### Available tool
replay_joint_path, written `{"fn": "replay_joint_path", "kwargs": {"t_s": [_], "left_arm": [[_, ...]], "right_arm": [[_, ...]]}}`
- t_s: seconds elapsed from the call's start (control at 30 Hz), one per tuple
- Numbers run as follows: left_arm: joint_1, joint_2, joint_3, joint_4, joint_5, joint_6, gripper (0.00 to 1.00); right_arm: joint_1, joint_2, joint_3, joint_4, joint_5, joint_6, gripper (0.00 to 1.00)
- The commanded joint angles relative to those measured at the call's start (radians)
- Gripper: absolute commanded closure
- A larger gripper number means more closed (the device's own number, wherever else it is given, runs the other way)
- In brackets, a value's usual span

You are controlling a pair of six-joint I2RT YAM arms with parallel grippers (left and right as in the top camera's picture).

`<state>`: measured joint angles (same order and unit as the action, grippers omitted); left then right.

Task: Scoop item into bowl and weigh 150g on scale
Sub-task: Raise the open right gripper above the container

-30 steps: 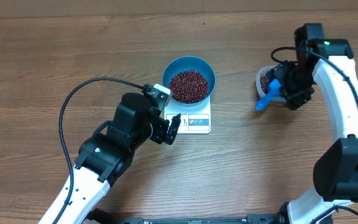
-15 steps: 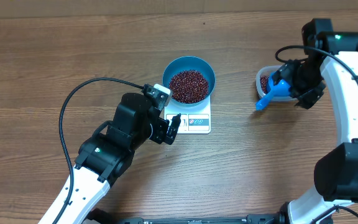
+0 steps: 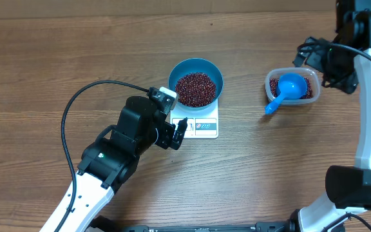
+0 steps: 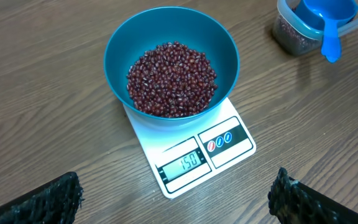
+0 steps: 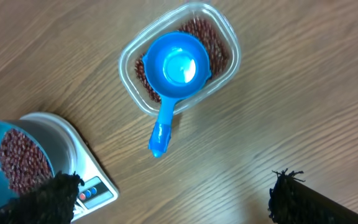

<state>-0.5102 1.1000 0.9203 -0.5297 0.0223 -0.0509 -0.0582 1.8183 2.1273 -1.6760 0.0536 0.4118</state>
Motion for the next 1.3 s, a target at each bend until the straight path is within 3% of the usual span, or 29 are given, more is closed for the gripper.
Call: {"fn": "replay_joint_path", "kwargs": {"t_s": [0.0,1.27], "left_arm": [[-0.001,0.006,-0.009,0.003,0.000,-0.009,0.01],[-0.001,0.006,-0.009,0.003,0.000,-0.009,0.01]], "right_arm": [[0.000,-0.021,0.043,-0.006,0.017,-0.094,0.00],[0.000,-0.021,0.039,0.059,0.005,-0.099,0.00]]}}
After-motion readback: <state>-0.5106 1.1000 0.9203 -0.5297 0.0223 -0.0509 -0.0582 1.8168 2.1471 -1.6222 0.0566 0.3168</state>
